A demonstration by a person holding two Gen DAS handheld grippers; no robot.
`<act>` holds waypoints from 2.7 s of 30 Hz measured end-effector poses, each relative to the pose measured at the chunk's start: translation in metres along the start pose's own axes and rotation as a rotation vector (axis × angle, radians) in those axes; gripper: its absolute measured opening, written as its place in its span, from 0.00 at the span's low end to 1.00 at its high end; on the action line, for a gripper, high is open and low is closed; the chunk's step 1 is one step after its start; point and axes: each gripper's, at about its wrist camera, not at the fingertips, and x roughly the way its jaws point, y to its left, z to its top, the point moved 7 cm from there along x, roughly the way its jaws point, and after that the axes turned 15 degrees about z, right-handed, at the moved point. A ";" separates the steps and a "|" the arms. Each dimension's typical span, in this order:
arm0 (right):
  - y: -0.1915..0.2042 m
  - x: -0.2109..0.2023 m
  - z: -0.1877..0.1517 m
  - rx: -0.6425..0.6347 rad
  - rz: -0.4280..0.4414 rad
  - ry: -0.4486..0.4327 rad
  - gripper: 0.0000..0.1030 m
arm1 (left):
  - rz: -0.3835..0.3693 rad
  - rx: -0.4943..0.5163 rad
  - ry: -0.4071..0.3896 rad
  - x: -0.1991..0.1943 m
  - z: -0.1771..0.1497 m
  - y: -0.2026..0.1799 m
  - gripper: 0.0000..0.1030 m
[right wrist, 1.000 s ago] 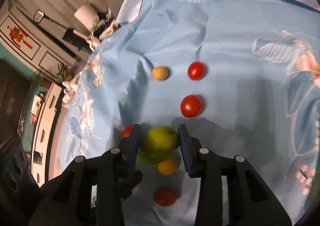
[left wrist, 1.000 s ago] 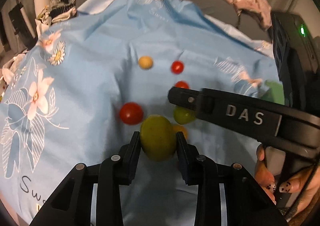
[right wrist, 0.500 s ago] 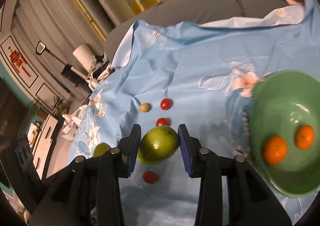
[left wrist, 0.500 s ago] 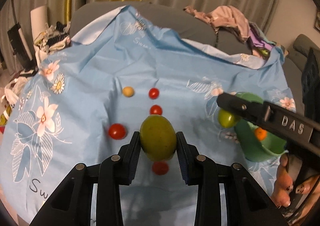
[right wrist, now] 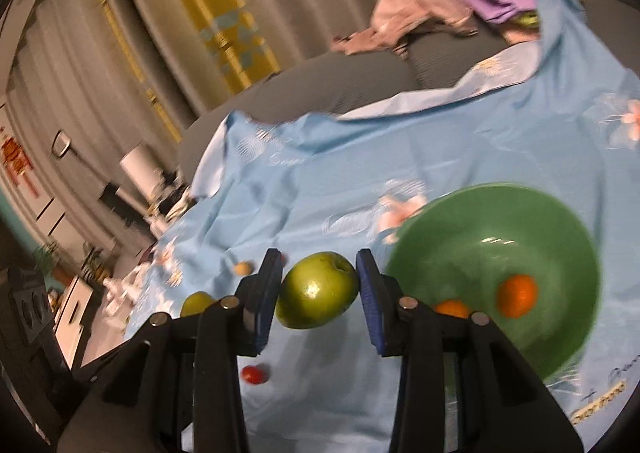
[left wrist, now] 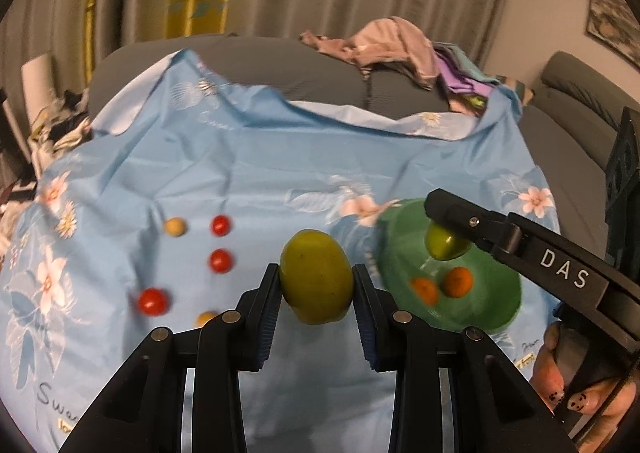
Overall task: Organize fruits
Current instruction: 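Carry the green plum in the right gripper toward the bowl while the left gripper carries a yellow plum, then lower the green plum into the bowl and open the right gripper, then move the right gripper to the small yellow mandarin and close on it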
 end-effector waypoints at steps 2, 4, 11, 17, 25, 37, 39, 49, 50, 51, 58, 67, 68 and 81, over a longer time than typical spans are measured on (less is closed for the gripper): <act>-0.012 -0.013 0.005 0.019 -0.015 -0.031 0.37 | -0.010 0.009 0.000 0.004 0.004 -0.015 0.34; -0.023 -0.023 0.009 0.027 -0.044 -0.051 0.37 | -0.035 0.019 0.004 0.007 0.007 -0.030 0.34; -0.073 -0.045 0.013 0.104 -0.143 -0.087 0.38 | -0.097 0.091 0.037 0.027 0.003 -0.088 0.34; -0.102 -0.054 0.009 0.149 -0.215 -0.067 0.38 | -0.125 0.130 0.089 0.046 -0.007 -0.121 0.34; -0.128 -0.045 -0.001 0.177 -0.280 0.003 0.38 | -0.144 0.166 0.166 0.066 -0.024 -0.146 0.34; -0.146 -0.036 -0.010 0.205 -0.321 0.068 0.38 | -0.157 0.182 0.205 0.074 -0.034 -0.158 0.34; -0.147 -0.036 -0.011 0.214 -0.328 0.070 0.40 | -0.166 0.175 0.213 0.073 -0.034 -0.158 0.34; -0.121 -0.050 0.003 0.159 -0.286 -0.008 0.64 | -0.185 0.104 0.184 0.041 -0.013 -0.121 0.60; -0.115 -0.050 0.005 0.145 -0.270 -0.013 0.64 | -0.168 0.087 0.181 0.038 -0.009 -0.108 0.60; -0.111 -0.049 0.006 0.138 -0.260 -0.015 0.65 | -0.153 0.072 0.180 0.035 -0.005 -0.095 0.61; -0.057 -0.022 0.006 0.040 -0.121 0.016 0.65 | 0.073 -0.027 0.173 0.034 0.020 0.028 0.61; 0.039 0.067 -0.038 -0.139 0.107 0.213 0.41 | 0.115 -0.221 0.289 0.098 0.023 0.128 0.52; 0.045 0.077 -0.045 -0.148 0.126 0.237 0.40 | 0.117 -0.211 0.304 0.106 0.023 0.130 0.49; 0.053 0.177 -0.128 -0.206 0.138 0.549 0.42 | 0.130 -0.188 0.403 0.181 0.023 0.142 0.39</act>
